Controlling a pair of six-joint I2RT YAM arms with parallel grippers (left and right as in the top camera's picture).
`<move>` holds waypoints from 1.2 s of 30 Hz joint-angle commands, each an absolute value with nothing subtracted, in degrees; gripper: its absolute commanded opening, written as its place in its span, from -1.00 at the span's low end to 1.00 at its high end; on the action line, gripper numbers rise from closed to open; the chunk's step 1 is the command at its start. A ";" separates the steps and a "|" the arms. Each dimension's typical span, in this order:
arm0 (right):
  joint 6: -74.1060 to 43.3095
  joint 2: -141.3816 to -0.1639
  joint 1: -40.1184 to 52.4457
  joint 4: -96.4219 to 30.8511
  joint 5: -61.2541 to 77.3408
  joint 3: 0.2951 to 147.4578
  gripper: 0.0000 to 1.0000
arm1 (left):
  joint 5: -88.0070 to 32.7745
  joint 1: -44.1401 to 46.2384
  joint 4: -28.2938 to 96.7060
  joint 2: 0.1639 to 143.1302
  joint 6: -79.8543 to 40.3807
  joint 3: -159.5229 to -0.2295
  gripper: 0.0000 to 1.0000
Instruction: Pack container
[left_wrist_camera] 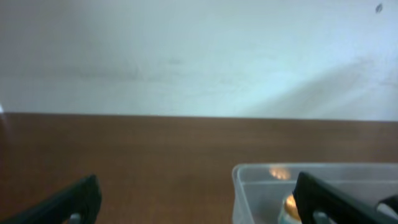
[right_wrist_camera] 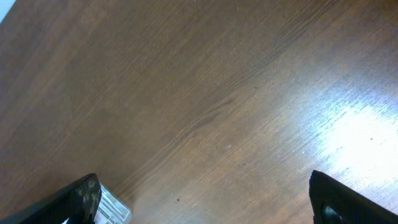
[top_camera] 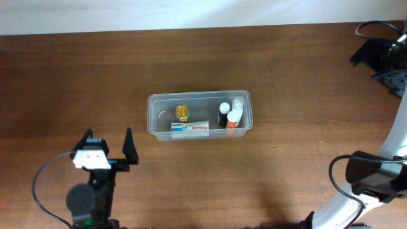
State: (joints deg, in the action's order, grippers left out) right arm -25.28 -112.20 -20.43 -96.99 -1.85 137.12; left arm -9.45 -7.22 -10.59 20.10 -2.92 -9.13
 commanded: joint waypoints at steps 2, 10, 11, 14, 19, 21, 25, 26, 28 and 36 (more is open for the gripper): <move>-25.30 -110.93 -20.27 -97.32 -1.74 137.03 0.97 | -8.78 -7.55 -16.58 13.98 -1.65 -1.87 0.99; -25.30 -110.93 -20.27 -97.32 -1.74 137.03 0.97 | -8.43 -6.02 -15.51 9.58 2.13 -0.51 0.99; -25.30 -110.93 -20.27 -97.32 -1.74 137.03 0.97 | -7.68 -5.02 -13.91 9.15 3.51 -0.51 0.99; -25.30 -110.93 -20.27 -97.32 -1.74 137.03 0.97 | -4.32 -2.20 -9.15 7.57 5.58 -0.51 0.99; -25.30 -110.93 -20.27 -97.32 -1.74 137.03 0.97 | -2.98 -1.39 -2.96 3.55 6.13 -0.49 0.99; -25.30 -110.93 -20.27 -97.32 -1.74 137.03 0.97 | -2.07 -1.39 0.62 1.69 6.13 -0.49 0.99; -25.30 -110.93 -20.27 -97.32 -1.74 137.03 0.97 | -0.12 -1.37 4.80 0.30 6.17 -0.49 0.99; -25.30 -110.93 -20.27 -97.32 -1.74 137.03 0.97 | 0.03 -1.39 4.80 0.27 6.33 -0.49 0.99; -25.30 -110.93 -20.27 -97.32 -1.74 137.03 0.97 | 0.27 -1.45 4.82 0.27 6.37 -0.47 0.99; -25.30 -110.96 -20.27 -97.32 -1.74 137.03 0.97 | 0.23 -1.39 4.78 0.30 6.33 -0.49 0.99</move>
